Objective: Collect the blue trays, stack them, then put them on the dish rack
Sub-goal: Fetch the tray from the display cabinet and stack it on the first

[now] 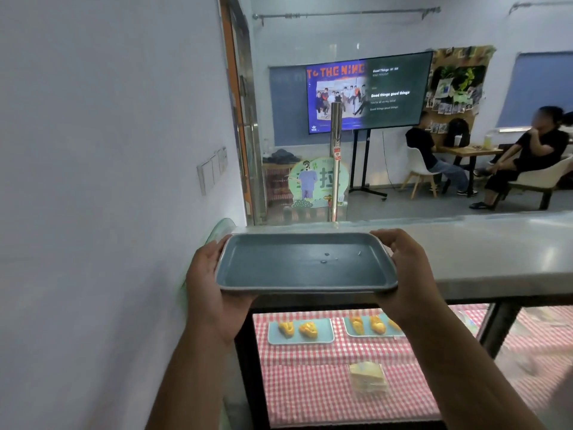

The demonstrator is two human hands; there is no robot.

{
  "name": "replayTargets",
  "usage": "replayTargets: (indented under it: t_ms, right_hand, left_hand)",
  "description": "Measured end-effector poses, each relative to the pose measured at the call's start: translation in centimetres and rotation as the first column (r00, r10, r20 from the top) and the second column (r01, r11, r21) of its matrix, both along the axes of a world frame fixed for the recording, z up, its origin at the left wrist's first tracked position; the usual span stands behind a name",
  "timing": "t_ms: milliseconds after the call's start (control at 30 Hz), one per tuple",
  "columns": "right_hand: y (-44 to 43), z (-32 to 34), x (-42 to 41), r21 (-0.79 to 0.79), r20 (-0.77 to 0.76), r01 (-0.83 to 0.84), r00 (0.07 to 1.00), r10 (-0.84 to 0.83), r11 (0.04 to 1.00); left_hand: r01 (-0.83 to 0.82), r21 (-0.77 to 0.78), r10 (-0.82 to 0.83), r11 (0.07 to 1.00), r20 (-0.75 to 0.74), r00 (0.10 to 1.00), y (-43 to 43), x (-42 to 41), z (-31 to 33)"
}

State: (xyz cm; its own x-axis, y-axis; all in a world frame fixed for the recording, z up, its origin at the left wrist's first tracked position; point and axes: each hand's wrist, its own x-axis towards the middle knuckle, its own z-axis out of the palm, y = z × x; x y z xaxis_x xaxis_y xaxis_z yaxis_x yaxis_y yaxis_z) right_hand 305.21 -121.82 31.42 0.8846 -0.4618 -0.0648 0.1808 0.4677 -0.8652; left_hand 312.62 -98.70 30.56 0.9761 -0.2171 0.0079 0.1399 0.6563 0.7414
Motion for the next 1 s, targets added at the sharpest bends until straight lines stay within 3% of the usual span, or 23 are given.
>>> replayTargets:
  t_ms: [100,433,800,1000]
  right_hand:
    - [0.5,0.5,-4.4,-0.029,0.049,-0.076,0.996,0.077,0.997]
    - [4.1,0.6,-19.1,-0.026,-0.028,-0.331,0.944,0.33,0.943]
    - [16.4,1.1,-28.9,-0.009,0.055,-0.64,0.767,0.639,0.769]
    - [25.7,0.5,-36.3,-0.011,0.051,-0.76,0.649,0.759,0.65]
  left_hand:
    - [-0.034,-0.013,0.035,0.999,0.032,0.999,0.9,-5.2,0.1]
    - [-0.194,-0.045,0.197,0.98,0.072,0.978,6.2,-24.9,-0.9]
    - [-0.479,-0.108,0.49,0.871,0.127,0.862,17.1,-42.2,-0.5]
    - [-0.651,-0.121,0.659,0.749,0.038,0.751,24.7,-53.6,-1.4]
